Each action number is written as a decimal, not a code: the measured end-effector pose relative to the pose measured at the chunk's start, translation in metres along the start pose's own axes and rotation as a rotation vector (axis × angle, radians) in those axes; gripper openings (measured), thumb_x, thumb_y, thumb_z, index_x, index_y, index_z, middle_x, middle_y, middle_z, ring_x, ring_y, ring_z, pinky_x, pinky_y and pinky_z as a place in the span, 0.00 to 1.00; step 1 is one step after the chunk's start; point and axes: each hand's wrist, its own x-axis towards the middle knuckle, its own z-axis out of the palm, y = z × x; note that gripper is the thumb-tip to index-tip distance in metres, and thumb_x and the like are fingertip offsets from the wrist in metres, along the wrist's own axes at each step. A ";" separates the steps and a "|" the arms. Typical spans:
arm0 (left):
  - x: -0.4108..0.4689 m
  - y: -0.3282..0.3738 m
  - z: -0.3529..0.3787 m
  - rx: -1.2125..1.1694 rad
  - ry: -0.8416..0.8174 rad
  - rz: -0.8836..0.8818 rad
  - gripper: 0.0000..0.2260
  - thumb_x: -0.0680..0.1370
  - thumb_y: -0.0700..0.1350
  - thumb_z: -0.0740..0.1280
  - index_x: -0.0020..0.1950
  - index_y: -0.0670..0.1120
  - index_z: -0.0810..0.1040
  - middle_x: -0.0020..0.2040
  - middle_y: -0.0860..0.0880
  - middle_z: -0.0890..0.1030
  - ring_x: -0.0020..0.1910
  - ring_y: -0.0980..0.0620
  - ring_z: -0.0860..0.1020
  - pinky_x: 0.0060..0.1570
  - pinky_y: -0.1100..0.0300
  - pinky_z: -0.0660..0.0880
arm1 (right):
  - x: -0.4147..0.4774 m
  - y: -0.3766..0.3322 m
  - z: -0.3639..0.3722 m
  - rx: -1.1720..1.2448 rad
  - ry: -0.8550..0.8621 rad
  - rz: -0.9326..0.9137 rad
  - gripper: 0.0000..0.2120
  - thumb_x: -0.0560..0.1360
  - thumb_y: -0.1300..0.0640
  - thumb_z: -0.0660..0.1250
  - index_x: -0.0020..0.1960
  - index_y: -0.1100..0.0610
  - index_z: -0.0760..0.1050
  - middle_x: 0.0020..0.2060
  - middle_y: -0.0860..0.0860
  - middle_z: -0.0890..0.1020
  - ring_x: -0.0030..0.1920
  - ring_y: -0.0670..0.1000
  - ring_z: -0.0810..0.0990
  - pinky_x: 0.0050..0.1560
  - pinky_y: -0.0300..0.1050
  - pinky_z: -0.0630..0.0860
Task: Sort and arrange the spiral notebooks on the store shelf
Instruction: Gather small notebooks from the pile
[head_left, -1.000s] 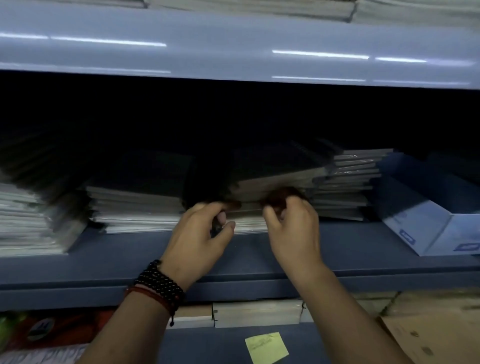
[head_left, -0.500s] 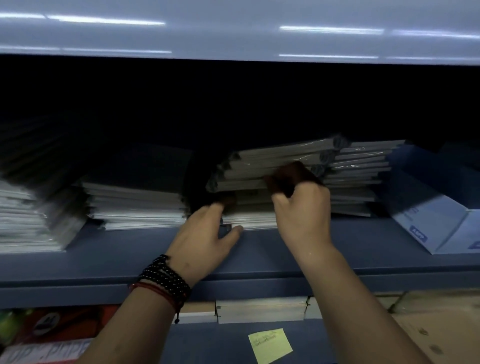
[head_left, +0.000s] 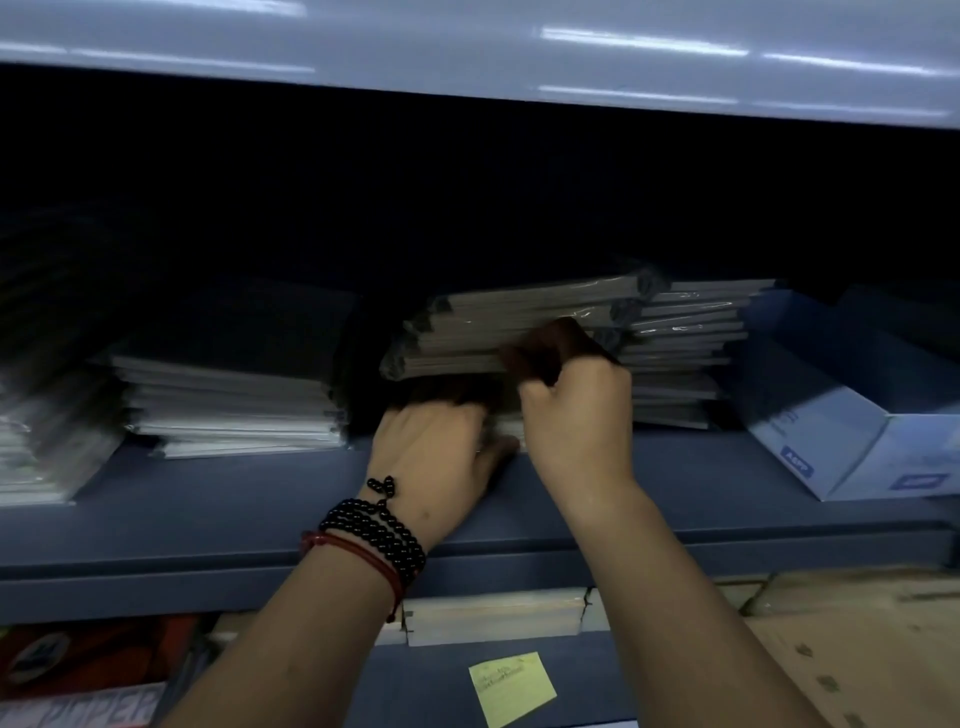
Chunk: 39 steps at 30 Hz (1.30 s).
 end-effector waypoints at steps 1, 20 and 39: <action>-0.002 0.000 0.000 0.001 0.034 0.014 0.13 0.80 0.61 0.60 0.49 0.53 0.75 0.50 0.49 0.82 0.51 0.44 0.80 0.46 0.54 0.69 | 0.000 0.001 -0.001 -0.001 -0.007 0.012 0.04 0.76 0.54 0.71 0.46 0.55 0.78 0.41 0.50 0.83 0.42 0.52 0.82 0.42 0.50 0.79; -0.071 -0.020 -0.030 -1.209 -0.012 -0.620 0.13 0.80 0.45 0.70 0.63 0.45 0.78 0.53 0.49 0.84 0.45 0.53 0.86 0.52 0.60 0.80 | -0.024 -0.014 -0.041 -0.089 -0.340 0.473 0.15 0.76 0.56 0.70 0.34 0.62 0.74 0.32 0.51 0.78 0.32 0.50 0.77 0.26 0.37 0.69; -0.090 -0.028 -0.084 -1.547 -0.643 -0.714 0.13 0.79 0.31 0.65 0.60 0.42 0.79 0.54 0.41 0.86 0.48 0.43 0.85 0.39 0.51 0.83 | -0.046 -0.036 -0.092 0.463 -0.810 0.843 0.16 0.74 0.62 0.71 0.61 0.65 0.78 0.50 0.59 0.86 0.46 0.57 0.86 0.39 0.47 0.81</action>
